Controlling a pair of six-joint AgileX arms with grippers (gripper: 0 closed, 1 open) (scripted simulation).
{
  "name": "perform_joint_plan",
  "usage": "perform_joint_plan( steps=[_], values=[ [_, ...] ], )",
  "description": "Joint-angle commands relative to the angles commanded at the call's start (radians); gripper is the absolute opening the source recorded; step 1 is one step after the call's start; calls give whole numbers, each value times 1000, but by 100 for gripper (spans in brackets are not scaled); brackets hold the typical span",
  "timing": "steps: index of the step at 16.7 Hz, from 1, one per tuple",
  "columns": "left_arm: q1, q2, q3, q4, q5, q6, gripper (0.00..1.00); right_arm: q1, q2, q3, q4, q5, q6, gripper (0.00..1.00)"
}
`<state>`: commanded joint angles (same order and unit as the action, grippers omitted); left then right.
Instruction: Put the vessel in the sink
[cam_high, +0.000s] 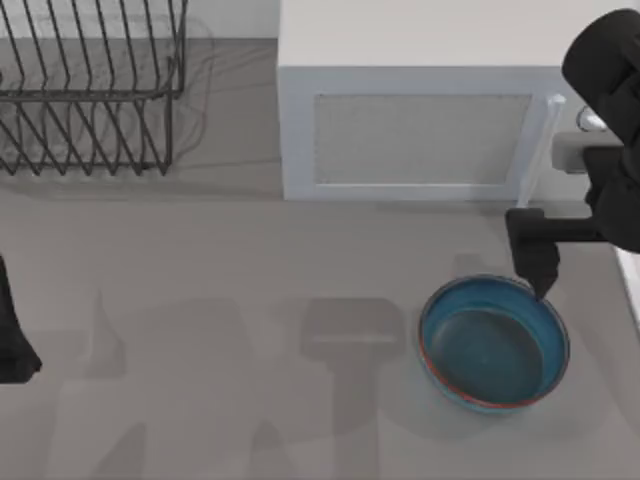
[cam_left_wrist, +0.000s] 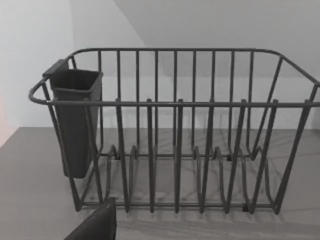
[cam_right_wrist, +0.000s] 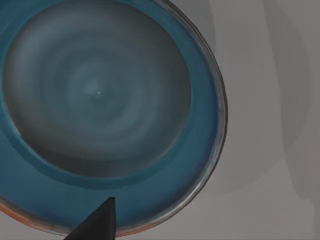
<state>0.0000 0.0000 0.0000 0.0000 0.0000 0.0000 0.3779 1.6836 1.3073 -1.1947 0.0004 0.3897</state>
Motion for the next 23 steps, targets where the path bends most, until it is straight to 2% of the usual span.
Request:
perform_joint_plan(
  steps=[4, 12, 17, 23],
  values=[
    [0, 0, 0, 0, 0, 0, 100, -3, 10, -34, 41, 0, -2, 100],
    [0, 0, 0, 0, 0, 0, 100, 3, 119, -255, 378, 0, 5, 100],
    [0, 0, 0, 0, 0, 0, 100, 3, 126, -270, 396, 0, 5, 100],
    [0, 0, 0, 0, 0, 0, 100, 3, 126, -270, 396, 0, 5, 55]
  ],
)
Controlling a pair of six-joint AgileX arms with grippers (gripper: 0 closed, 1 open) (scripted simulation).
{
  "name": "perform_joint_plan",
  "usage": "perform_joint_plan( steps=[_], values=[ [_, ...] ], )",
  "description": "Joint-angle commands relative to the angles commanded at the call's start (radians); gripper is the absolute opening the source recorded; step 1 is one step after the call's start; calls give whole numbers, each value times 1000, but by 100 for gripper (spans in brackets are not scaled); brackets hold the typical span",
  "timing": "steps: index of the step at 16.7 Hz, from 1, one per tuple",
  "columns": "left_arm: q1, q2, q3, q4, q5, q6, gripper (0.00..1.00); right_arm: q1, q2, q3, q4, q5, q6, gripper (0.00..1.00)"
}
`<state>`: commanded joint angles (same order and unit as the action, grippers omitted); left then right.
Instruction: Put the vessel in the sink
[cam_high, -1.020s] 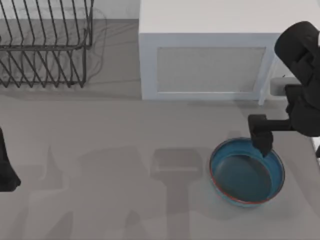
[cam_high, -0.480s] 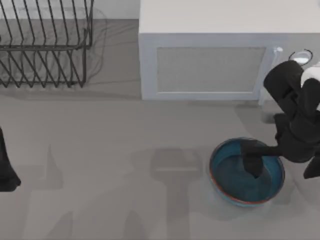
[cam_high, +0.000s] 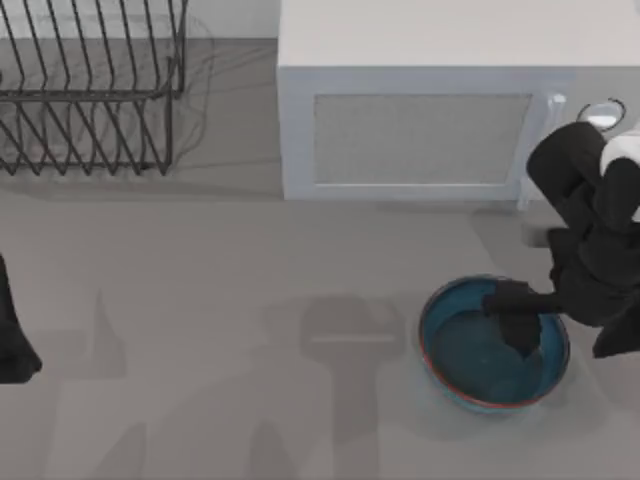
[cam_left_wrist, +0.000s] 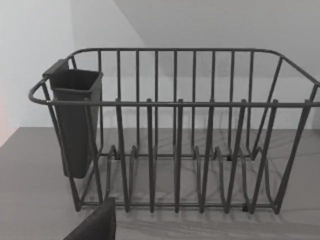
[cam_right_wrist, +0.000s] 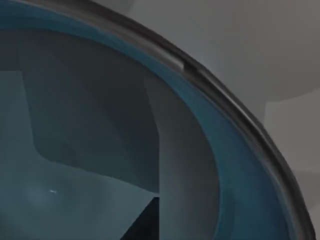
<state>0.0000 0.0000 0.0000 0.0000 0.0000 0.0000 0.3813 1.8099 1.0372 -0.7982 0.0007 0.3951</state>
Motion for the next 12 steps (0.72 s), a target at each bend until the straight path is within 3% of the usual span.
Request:
perform_joint_plan(
  steps=[7, 12],
  values=[
    [0, 0, 0, 0, 0, 0, 100, 0, 0, 0, 0, 0, 0, 2],
    [0, 0, 0, 0, 0, 0, 100, 0, 0, 0, 0, 0, 0, 0]
  ],
)
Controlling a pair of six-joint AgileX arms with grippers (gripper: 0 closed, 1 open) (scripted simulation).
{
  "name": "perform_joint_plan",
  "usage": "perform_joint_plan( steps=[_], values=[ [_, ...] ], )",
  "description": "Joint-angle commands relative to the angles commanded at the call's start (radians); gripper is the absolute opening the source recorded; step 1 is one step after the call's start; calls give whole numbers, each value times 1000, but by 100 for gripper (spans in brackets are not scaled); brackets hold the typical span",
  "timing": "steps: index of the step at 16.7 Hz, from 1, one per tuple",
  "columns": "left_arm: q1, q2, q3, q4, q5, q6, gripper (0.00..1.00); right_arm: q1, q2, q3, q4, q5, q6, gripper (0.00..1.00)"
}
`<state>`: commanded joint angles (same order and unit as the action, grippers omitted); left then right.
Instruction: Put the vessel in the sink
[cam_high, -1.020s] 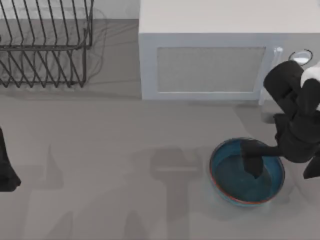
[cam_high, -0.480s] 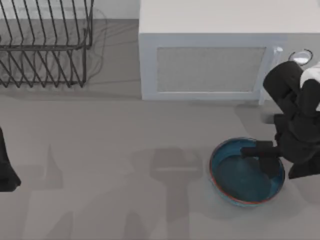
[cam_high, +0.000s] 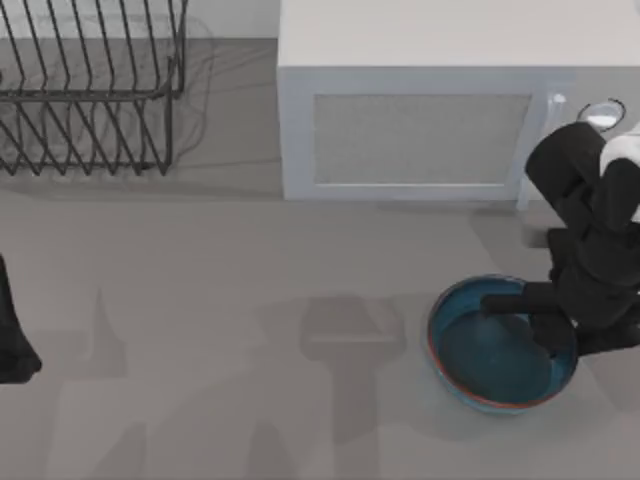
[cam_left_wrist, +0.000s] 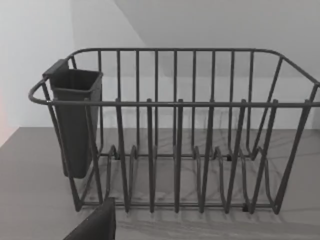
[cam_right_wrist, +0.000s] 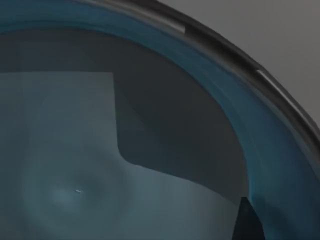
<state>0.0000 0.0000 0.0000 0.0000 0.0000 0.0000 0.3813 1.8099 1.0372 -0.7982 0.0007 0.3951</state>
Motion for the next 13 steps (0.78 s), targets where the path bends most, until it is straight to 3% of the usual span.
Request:
perform_joint_plan(
  steps=[7, 13],
  values=[
    [0, 0, 0, 0, 0, 0, 100, 1, -6, 39, -40, 1, 0, 0],
    [0, 0, 0, 0, 0, 0, 100, -3, -66, 281, -370, 1, 0, 0]
  ],
)
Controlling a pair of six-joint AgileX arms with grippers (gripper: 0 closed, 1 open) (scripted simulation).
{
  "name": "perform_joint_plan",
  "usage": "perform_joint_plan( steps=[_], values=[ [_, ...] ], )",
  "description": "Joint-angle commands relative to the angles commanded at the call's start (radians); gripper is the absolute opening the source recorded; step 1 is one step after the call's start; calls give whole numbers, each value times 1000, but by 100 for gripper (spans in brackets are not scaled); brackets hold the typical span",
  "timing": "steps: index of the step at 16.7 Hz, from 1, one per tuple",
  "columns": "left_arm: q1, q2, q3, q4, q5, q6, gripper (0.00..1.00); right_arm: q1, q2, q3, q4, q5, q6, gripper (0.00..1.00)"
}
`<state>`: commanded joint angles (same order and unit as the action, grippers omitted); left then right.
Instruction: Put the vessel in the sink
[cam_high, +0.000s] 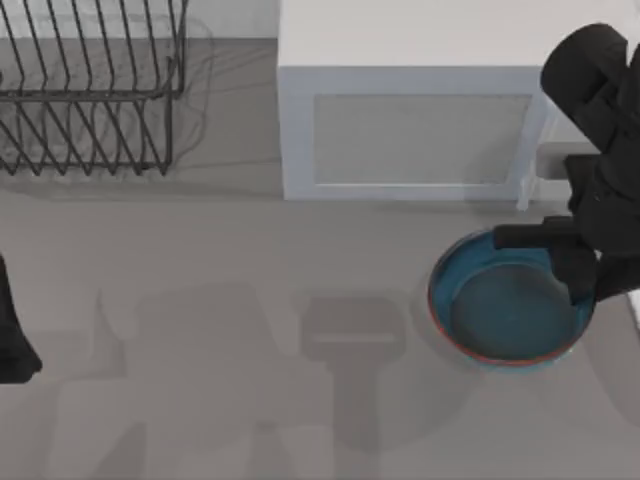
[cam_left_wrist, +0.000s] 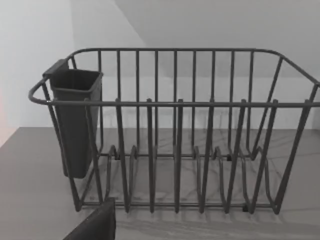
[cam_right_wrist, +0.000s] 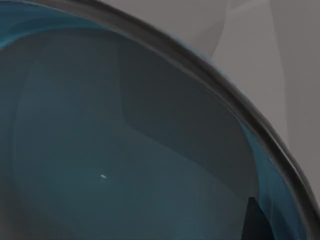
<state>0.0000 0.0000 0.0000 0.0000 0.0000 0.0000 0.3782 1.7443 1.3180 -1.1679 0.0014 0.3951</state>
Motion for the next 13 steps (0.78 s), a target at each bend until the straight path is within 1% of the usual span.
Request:
perform_joint_plan(
  steps=[3, 5, 11, 13],
  values=[
    [0, 0, 0, 0, 0, 0, 100, -1, -39, 121, -159, 0, -4, 0],
    [0, 0, 0, 0, 0, 0, 100, -3, -62, 170, -213, 0, -7, 0],
    [0, 0, 0, 0, 0, 0, 100, 0, -65, 179, -222, -1, -7, 0],
    [0, 0, 0, 0, 0, 0, 100, -29, -66, 151, -192, -4, -17, 0]
  ],
)
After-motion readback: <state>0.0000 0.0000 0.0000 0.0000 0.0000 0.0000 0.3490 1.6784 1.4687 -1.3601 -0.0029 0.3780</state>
